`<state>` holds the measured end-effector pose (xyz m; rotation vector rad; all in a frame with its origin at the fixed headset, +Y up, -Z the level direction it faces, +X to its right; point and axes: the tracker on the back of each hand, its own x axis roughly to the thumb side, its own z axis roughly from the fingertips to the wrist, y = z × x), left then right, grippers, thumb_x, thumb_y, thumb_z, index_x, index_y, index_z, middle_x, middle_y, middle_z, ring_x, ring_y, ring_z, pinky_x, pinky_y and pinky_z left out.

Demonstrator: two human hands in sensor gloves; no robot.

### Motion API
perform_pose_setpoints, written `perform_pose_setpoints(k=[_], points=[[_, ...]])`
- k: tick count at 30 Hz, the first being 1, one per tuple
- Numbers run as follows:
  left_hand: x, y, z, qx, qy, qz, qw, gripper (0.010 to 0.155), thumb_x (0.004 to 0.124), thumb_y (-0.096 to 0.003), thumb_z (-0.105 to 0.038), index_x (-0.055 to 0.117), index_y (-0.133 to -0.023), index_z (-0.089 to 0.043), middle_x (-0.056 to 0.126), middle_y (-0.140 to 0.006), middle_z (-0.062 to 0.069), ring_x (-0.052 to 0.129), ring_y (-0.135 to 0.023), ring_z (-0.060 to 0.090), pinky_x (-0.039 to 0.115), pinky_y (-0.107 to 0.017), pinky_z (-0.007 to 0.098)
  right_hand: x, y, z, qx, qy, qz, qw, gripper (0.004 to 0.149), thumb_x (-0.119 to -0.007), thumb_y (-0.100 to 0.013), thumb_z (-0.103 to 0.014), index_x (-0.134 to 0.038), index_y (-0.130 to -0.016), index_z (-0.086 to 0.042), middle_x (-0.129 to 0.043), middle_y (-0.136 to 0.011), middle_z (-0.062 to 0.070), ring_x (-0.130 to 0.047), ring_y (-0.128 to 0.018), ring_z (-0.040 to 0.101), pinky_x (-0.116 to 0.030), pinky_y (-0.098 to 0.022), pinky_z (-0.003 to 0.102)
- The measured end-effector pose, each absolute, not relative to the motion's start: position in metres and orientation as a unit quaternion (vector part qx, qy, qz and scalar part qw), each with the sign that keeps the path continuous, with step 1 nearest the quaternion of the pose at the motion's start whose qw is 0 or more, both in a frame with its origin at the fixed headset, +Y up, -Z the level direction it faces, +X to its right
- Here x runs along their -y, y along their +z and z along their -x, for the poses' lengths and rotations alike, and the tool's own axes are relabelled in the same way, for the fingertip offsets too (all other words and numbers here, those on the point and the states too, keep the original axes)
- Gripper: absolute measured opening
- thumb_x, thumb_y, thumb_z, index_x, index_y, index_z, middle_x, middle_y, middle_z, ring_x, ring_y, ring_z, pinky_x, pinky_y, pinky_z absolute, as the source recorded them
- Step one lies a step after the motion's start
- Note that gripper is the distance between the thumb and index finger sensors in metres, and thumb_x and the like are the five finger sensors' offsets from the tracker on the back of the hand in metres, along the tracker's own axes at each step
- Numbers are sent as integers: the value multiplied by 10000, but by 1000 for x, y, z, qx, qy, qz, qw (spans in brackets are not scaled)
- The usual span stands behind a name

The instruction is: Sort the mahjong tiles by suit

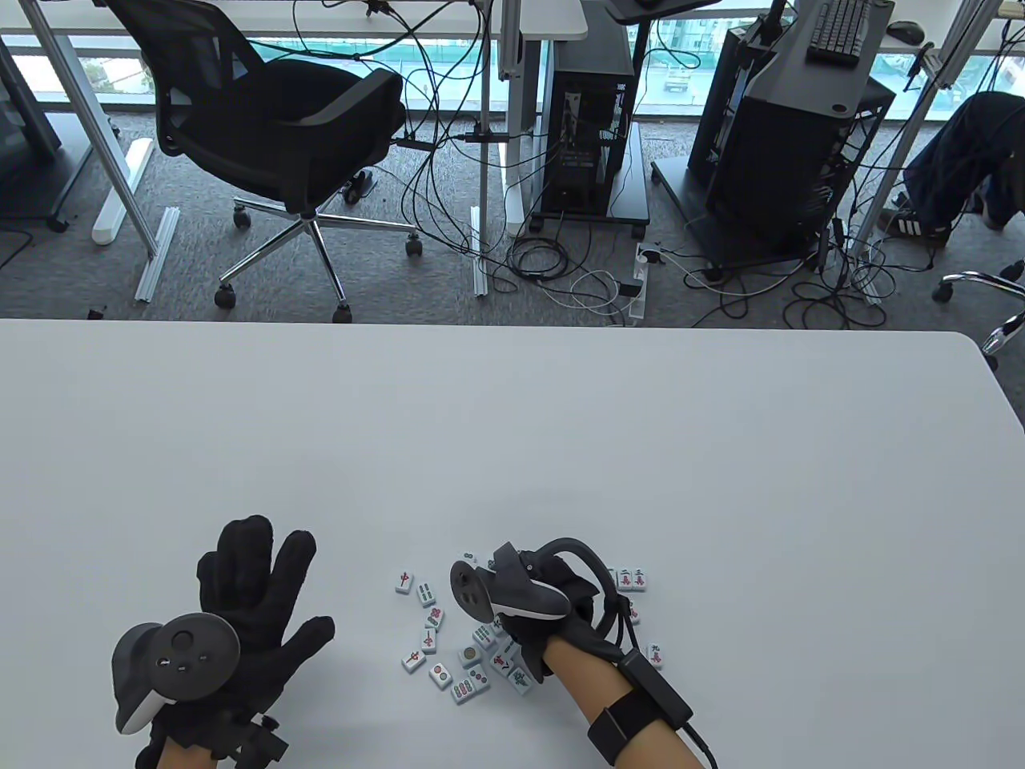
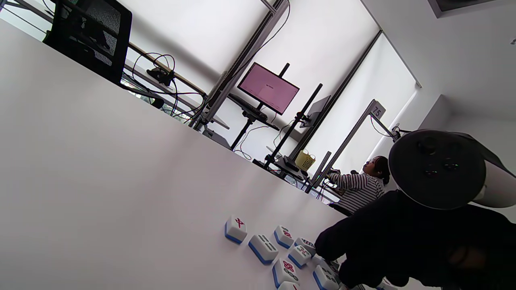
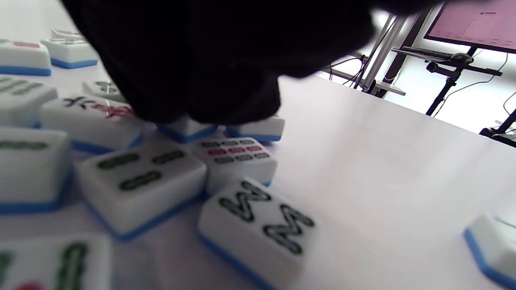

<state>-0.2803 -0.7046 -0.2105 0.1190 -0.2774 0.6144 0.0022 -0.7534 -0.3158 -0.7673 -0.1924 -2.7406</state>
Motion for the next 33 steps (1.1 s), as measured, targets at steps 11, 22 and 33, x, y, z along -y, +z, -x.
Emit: perform_pose_setpoints(k=[11, 22, 33], points=[[704, -211, 280, 134, 301, -58, 942, 824, 549, -449, -761, 120, -1090, -469, -177, -1084, -170, -185, -1074, 168, -71, -728, 550, 756, -319, 2, 84, -938, 289, 172, 515, -887, -399, -336, -825, -848, -91, -970, -429, 42, -886, -133, 121, -805, -102, 277], [703, -211, 281, 133, 304, -62, 941, 824, 548, -448, -761, 119, -1089, -471, -179, -1083, -174, -187, -1074, 165, -73, -728, 549, 760, -321, -4, 65, -935, 318, 143, 528, -905, -378, -343, -819, -815, -58, -970, -397, 32, -877, -103, 104, -799, -77, 263], [703, -210, 282, 134, 305, -62, 941, 824, 550, -450, -759, 121, -1091, -469, -178, -1084, -171, -186, -1074, 167, -73, -728, 549, 735, -321, -18, 47, -943, 322, 76, 561, -924, -361, -363, -834, -823, -57, -972, -371, 28, -873, -88, 97, -798, -67, 259]])
